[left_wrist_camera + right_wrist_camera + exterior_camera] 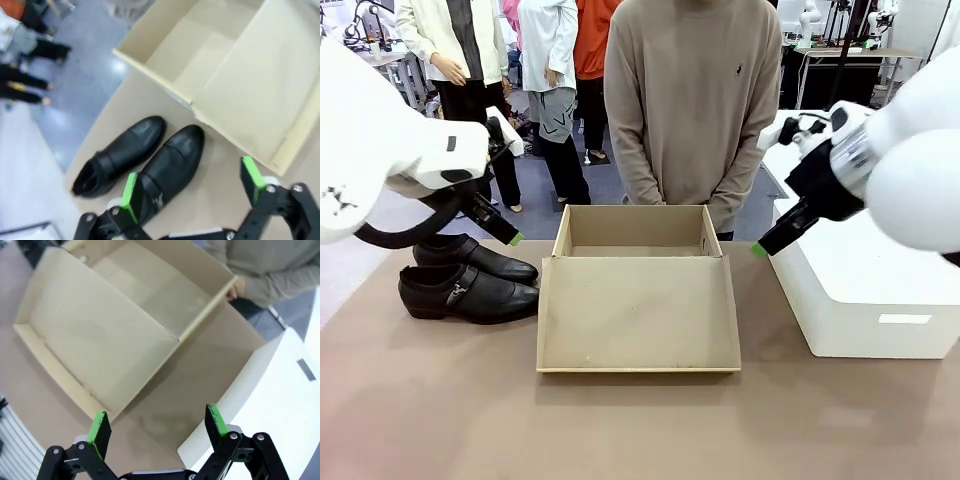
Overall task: Pack the shoes into the box.
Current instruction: Place one shoe of the Shoes into the Shoes Box.
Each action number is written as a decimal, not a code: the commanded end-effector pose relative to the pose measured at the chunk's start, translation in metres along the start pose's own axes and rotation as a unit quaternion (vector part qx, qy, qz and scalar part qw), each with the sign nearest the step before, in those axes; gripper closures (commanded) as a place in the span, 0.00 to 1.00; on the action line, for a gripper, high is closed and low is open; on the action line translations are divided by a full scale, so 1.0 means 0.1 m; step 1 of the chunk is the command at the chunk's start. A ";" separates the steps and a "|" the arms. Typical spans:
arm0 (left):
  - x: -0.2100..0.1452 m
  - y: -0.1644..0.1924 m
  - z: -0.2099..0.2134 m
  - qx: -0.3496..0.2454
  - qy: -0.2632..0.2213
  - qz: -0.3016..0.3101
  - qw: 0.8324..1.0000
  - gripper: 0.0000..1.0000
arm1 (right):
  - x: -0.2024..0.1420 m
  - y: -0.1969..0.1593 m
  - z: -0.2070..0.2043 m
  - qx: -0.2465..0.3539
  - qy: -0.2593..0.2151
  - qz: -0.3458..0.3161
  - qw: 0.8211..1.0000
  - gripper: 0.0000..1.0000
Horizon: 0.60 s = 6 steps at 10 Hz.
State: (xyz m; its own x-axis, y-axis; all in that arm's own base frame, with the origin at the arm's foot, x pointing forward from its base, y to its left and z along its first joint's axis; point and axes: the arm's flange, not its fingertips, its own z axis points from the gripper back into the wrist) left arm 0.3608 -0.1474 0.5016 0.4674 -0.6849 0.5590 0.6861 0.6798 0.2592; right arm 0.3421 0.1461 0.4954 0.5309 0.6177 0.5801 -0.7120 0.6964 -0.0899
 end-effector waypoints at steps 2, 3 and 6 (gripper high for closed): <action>-0.21 0.29 0.34 -0.069 -0.032 -0.108 0.991 0.00 | -0.23 -0.17 0.37 0.078 -0.052 0.050 0.994 0.00; -0.22 0.33 0.43 -0.090 -0.050 -0.130 0.986 0.00 | -0.26 -0.21 0.45 0.085 -0.063 0.057 0.993 0.00; -0.30 0.47 0.70 -0.142 -0.099 -0.146 0.974 0.00 | -0.36 -0.35 0.63 0.145 -0.112 0.062 0.981 0.00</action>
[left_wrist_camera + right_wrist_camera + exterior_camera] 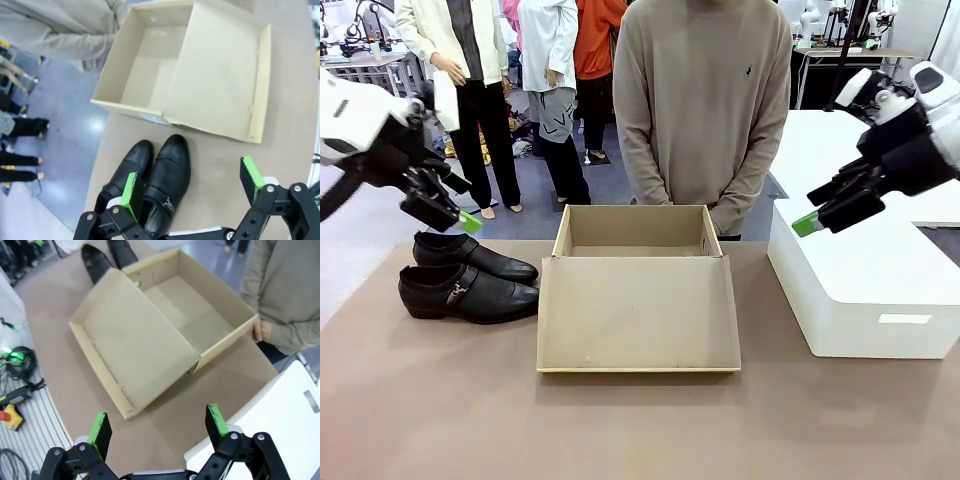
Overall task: Pack the shoes into the box.
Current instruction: Place one shoe of the Shoes into the Shoes Box.
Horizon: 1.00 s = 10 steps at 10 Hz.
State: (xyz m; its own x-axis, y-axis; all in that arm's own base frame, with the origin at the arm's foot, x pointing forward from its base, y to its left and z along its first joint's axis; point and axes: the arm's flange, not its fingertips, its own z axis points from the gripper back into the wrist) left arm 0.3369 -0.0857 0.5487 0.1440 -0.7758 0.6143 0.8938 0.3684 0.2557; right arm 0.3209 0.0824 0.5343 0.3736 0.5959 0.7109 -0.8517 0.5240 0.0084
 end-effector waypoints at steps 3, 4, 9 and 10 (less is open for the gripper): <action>-0.10 0.13 0.20 -0.070 -0.061 0.007 0.996 0.00 | -0.10 -0.04 0.11 0.054 -0.047 0.020 0.997 0.00; -0.11 0.15 0.21 -0.066 -0.056 0.011 0.996 0.00 | -0.11 -0.04 0.10 0.058 -0.048 0.022 0.997 0.00; -0.10 0.10 0.22 -0.062 -0.057 0.019 0.996 0.00 | -0.08 0.01 0.12 0.054 -0.039 0.008 0.998 0.00; -0.10 0.10 0.22 -0.062 -0.057 0.019 0.996 0.00 | -0.08 0.01 0.12 0.054 -0.039 0.008 0.998 0.00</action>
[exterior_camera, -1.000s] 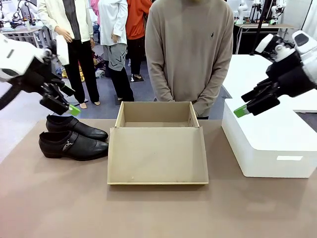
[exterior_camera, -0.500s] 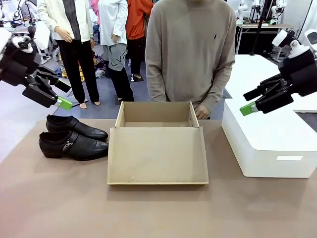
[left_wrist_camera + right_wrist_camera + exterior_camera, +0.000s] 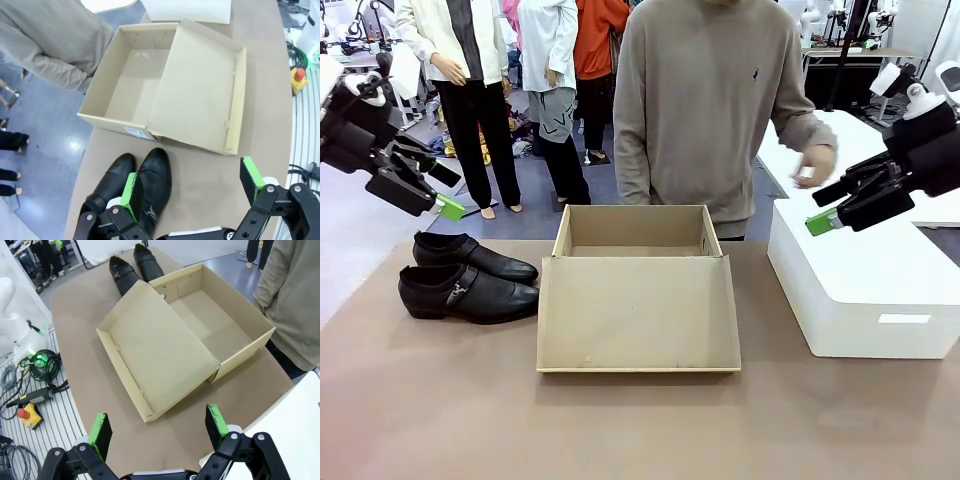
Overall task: Pack the shoes into the box.
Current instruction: Place one shoe of the Shoes into the Shoes Box.
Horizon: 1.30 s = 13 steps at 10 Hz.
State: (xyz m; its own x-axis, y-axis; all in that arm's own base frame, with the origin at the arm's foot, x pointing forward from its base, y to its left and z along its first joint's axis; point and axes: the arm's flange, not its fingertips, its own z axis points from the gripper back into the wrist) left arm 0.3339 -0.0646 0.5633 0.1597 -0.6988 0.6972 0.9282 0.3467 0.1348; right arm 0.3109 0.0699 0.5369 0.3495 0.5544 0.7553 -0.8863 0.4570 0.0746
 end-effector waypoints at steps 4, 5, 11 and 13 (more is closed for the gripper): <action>-0.02 0.02 0.00 -0.006 -0.008 -0.010 1.000 0.00 | 0.01 -0.01 -0.01 0.004 -0.006 0.007 1.000 0.00; -0.02 0.02 0.00 -0.006 -0.008 -0.010 1.000 0.00 | 0.01 -0.01 -0.01 0.004 -0.006 0.007 1.000 0.00; 0.10 0.14 0.14 0.019 0.044 -0.036 0.998 0.00 | 0.01 -0.01 -0.01 0.004 -0.006 0.007 1.000 0.00; 0.20 0.34 0.27 0.012 0.091 -0.073 0.993 0.00 | 0.01 -0.01 -0.01 0.004 -0.006 0.007 1.000 0.00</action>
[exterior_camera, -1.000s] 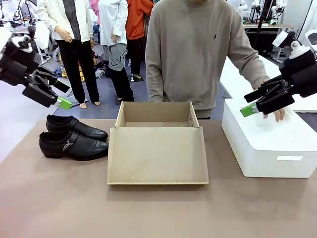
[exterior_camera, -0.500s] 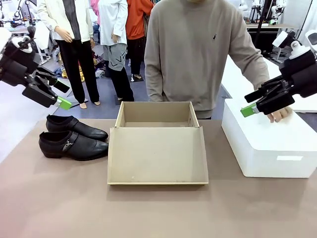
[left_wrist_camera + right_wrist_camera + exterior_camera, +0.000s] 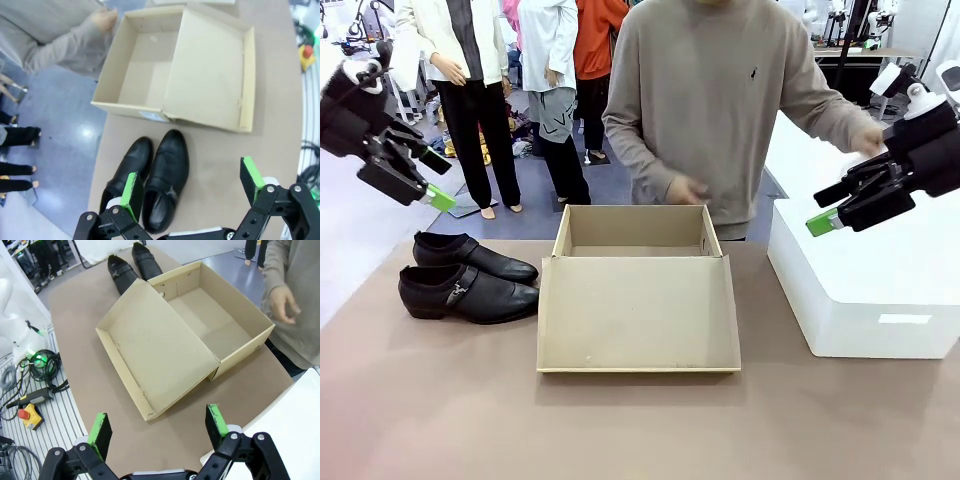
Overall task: Pack the shoes into the box.
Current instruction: Place one shoe of the Shoes into the Shoes Box.
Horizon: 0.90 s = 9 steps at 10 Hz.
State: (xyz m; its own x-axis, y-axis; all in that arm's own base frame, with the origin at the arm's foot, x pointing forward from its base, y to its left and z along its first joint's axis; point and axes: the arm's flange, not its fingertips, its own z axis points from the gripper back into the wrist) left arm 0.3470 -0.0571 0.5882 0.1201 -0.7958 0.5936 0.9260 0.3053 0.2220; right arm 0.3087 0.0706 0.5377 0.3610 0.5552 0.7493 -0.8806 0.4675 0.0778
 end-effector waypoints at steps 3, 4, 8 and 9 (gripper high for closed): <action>0.11 0.59 0.16 -0.037 0.124 -0.088 0.988 0.00 | 0.01 -0.04 -0.02 0.008 -0.010 0.012 1.000 0.00; 0.12 0.72 0.14 -0.045 0.149 -0.104 0.982 0.00 | 0.01 -0.04 -0.02 0.008 -0.010 0.012 1.000 0.00; 0.02 1.23 -0.03 -0.037 0.219 -0.122 0.967 0.00 | 0.01 -0.04 -0.02 0.008 -0.010 0.012 1.000 0.00; -0.03 1.32 -0.07 -0.032 0.232 -0.113 0.966 0.00 | 0.01 -0.04 -0.02 0.008 -0.010 0.012 1.000 0.00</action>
State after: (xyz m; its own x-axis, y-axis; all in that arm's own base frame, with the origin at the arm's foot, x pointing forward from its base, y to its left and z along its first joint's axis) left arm 0.4645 -0.0205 0.6078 0.0335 -0.9867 0.1593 0.9699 0.0706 0.2331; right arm 0.3089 0.0710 0.5373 0.3614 0.5577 0.7472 -0.8803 0.4682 0.0764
